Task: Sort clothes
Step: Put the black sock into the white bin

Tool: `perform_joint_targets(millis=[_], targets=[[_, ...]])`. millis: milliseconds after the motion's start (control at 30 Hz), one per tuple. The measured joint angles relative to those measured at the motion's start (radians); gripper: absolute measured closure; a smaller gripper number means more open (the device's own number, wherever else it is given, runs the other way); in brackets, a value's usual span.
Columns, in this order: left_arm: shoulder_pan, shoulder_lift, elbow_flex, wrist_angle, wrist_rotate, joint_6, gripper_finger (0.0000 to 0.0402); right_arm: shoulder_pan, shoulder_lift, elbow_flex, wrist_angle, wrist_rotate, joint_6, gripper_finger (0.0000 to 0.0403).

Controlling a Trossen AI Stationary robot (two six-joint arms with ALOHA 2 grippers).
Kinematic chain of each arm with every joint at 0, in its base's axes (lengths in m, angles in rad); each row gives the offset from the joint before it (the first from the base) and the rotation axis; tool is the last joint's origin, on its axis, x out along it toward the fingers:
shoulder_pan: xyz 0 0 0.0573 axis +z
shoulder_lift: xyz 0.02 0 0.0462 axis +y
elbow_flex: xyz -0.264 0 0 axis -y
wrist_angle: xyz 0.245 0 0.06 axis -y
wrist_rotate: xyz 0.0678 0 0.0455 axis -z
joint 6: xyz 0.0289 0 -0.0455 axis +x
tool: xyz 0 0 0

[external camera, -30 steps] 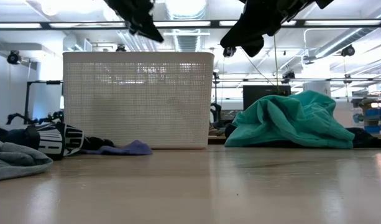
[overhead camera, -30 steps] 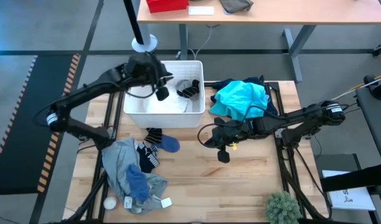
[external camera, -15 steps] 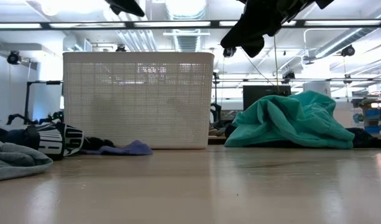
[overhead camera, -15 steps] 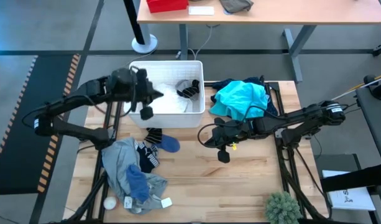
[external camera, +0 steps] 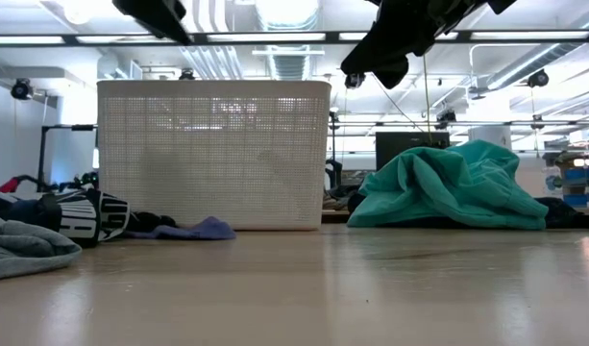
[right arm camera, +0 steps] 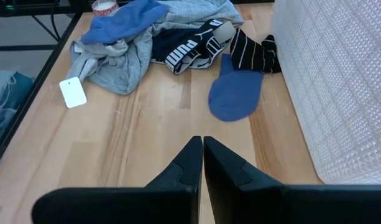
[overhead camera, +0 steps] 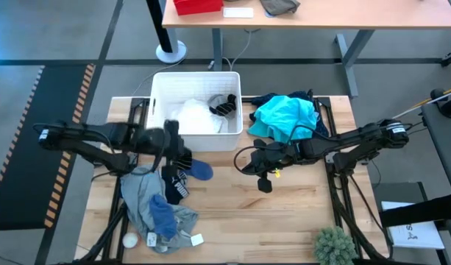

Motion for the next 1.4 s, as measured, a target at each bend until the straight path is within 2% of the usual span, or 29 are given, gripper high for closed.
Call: perform_joint_targets(millis=[267, 467, 600, 933, 1100, 1400], targets=[[-0.1, 0.029, -0.11, 0.005, -0.027, -0.18, 0.0402, 0.0, 0.0, 0.0, 0.001, 0.0, 0.0, 0.0403], [-0.105, 0.073, -0.215, -0.001, -0.058, -0.341, 0.0402, 0.0, 0.0, 0.0, 0.003, 0.0, 0.0, 0.0403], [-0.105, 0.099, -0.281, -0.001, -0.089, -0.398, 0.0402, 0.0, 0.0, 0.0, 0.002, 0.0, 0.0, 0.0403], [-0.104, 0.116, -0.454, 0.037, -0.089, -0.531, 0.0399, 0.0, 0.0, 0.0, 0.002, 0.0, 0.0, 0.0403], [-0.104, 0.116, -0.496, 0.118, -0.09, -0.548, 0.0365, 0.0, 0.0, 0.0, 0.003, 0.0, 0.0, 0.0403], [-0.104, 0.12, -0.502, 0.131, -0.125, -0.539, 0.0252, 0.0, 0.0, 0.0, 0.003, 0.0, 0.0, 0.0403]])
